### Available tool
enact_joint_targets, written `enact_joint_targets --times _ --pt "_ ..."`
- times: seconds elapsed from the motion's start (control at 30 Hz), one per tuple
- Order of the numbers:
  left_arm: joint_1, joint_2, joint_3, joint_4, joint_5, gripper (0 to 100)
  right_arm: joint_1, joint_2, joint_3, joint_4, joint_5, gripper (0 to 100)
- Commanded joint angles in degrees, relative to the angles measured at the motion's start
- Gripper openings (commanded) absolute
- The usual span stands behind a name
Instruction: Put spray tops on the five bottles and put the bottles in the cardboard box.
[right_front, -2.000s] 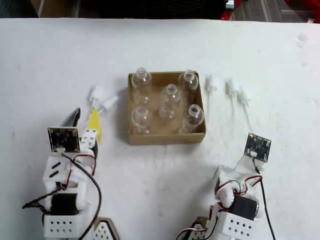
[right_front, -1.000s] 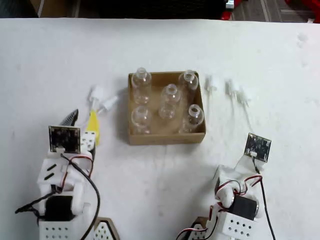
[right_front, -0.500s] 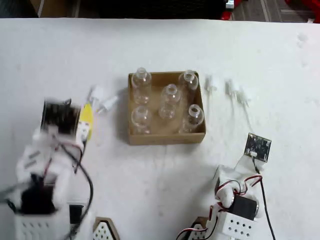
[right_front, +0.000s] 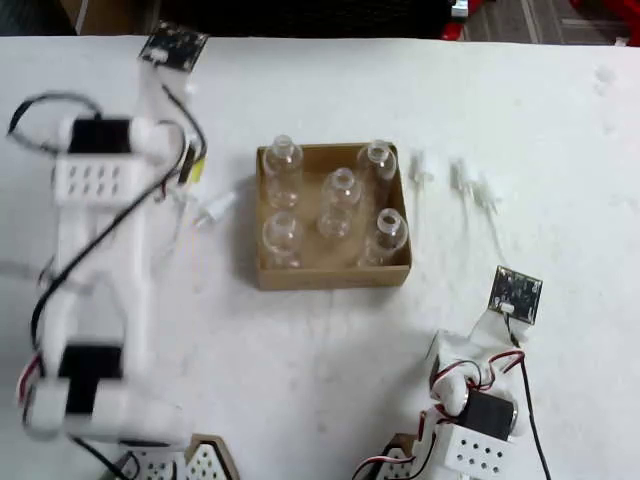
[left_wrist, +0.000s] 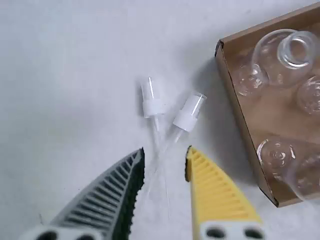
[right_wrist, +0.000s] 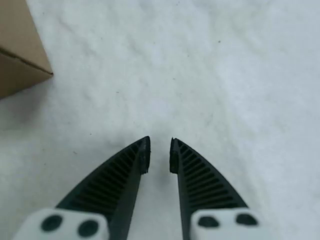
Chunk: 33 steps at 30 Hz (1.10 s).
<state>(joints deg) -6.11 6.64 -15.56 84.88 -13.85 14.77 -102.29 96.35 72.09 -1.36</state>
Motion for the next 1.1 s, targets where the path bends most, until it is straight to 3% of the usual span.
enact_joint_targets --times 0.0,0.33,0.6,0.97,1.07 --pt "0.13 14.02 -17.05 4.31 -0.44 13 0.31 -0.31 0.53 0.22 0.00 5.0" --pt "-5.67 45.41 -49.85 8.26 -0.70 14 0.31 -0.31 0.53 0.22 0.00 4.9" --pt "-5.93 61.67 -68.75 11.78 -0.44 21 0.31 -0.31 0.53 0.22 0.00 4.9" --pt "-6.11 70.11 -74.11 11.25 -0.35 21 0.31 -0.31 0.53 0.22 0.00 4.9" --pt "-6.02 70.29 -73.76 11.25 -0.79 16 0.31 -0.31 0.53 0.22 0.00 4.9"
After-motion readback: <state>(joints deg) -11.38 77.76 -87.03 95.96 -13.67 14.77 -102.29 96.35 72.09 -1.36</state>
